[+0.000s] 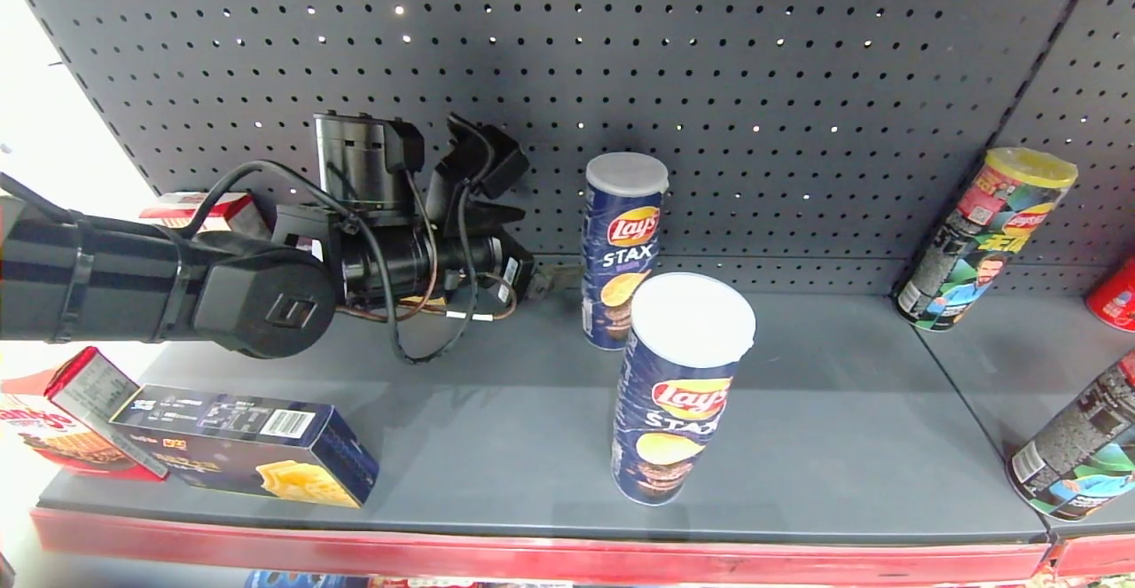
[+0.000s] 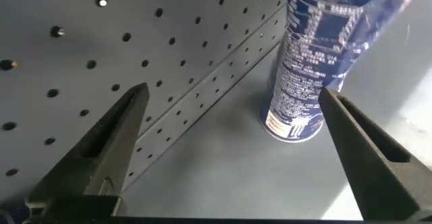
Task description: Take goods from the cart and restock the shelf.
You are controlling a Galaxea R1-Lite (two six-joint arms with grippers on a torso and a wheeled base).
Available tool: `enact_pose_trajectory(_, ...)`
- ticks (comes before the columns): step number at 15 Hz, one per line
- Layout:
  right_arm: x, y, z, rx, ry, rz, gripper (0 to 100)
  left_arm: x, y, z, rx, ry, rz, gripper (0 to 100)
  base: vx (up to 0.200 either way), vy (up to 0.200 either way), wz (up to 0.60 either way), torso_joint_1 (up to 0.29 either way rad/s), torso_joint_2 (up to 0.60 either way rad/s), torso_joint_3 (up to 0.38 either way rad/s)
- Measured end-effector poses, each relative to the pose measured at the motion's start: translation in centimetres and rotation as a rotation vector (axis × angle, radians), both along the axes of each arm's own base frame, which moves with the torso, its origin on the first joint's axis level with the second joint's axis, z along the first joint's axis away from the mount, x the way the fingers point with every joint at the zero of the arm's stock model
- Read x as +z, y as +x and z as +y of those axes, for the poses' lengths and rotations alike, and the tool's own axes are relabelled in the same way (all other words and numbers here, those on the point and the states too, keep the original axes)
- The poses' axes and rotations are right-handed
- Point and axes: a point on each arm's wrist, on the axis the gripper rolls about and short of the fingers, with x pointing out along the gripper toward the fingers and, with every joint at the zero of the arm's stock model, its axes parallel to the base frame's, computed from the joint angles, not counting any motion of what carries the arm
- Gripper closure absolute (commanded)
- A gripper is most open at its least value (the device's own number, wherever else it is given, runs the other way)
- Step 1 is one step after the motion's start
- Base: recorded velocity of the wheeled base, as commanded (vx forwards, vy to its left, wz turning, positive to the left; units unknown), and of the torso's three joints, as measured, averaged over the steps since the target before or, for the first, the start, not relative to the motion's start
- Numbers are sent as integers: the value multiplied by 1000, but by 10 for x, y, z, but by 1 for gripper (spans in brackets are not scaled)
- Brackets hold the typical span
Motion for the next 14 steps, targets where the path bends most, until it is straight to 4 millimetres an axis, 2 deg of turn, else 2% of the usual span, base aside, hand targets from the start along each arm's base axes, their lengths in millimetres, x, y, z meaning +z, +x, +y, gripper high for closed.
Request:
enact_pose_trajectory(5,0,0,0,1,0,0,0,-2,3,-4,17,3,1,0,0,0,0,0,0,0)
enact_pose_trajectory(9,0,0,0,0,0,0,0,-6,3,1,35,8,9,0,0,0,0,0,0,0)
enact_pose_trajectory(14,0,0,0,1,0,0,0,-5,-10,11,-45,-1,26,0,0,0,0,0,0,0)
